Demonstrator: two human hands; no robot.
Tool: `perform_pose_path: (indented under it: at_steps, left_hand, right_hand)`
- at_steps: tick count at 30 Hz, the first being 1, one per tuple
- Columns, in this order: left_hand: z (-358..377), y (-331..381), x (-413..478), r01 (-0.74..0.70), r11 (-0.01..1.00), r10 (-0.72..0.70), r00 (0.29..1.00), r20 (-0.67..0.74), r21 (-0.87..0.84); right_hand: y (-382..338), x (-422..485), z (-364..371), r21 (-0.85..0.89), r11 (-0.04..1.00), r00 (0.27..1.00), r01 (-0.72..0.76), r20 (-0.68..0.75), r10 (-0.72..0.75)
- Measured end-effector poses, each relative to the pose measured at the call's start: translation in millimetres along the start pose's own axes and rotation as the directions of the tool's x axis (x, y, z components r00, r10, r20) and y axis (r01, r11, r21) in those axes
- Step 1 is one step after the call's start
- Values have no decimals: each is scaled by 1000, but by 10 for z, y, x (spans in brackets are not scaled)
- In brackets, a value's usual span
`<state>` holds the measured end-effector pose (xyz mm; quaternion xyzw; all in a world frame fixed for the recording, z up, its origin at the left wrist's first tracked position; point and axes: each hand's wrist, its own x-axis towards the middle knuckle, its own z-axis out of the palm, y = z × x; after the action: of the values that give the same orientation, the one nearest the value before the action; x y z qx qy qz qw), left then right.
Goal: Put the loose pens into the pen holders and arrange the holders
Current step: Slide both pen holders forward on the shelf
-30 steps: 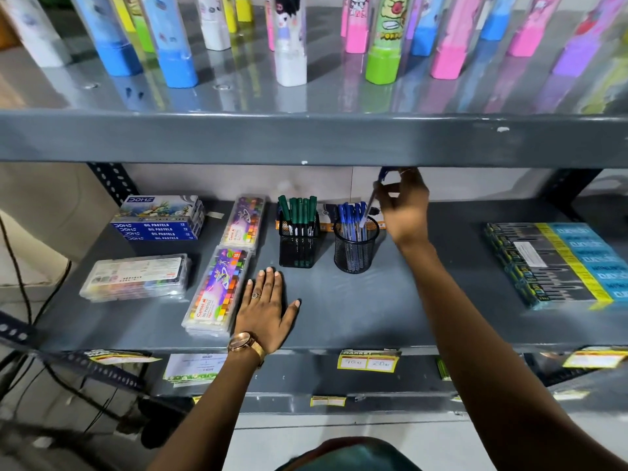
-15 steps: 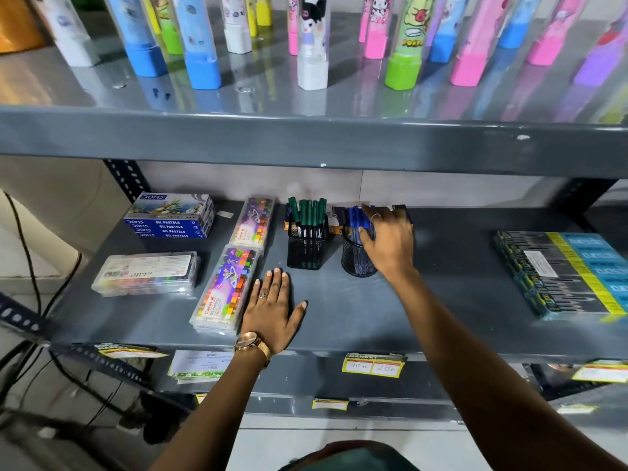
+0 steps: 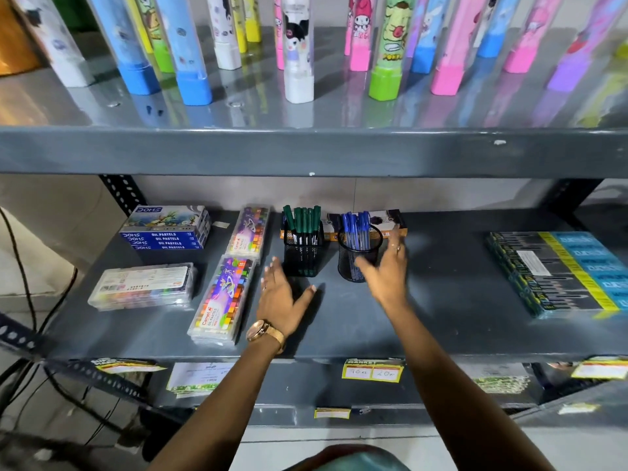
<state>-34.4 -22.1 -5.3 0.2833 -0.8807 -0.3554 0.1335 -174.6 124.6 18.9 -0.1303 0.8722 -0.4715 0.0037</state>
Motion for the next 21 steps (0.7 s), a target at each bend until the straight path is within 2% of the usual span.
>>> perform_pose_path:
  at_steps: [2,4,6,8,14,21]
  left_hand:
    - [24,156,137,14,987,-24,998,-63,-157]
    - [26,264,307,88,948,-117,990,-77,-306]
    - [36,294,471,159,909,-202,977,-73,-385]
    - [66,276,587,185,891,-238,968,-81,-414]
    - [156,217,731,121,892,-194,973,-126,-436]
    - [188,169,407,97,900,-174,974,-146,-425]
  right_hand:
    - [44,-73,99,20,998,998,-65,4,65]
    - [39,-94,196,23,995,995,-95,-3,95]
    - [6,-71,254,36,993,993,-114,-21,115]
    - [-33,-34,273,56,992,992,-113,-50,116]
    - [-100,1,241,69,993,994,-91,-48,95]
    - [-80,-339,146,109,994,995,-25,-96,36]
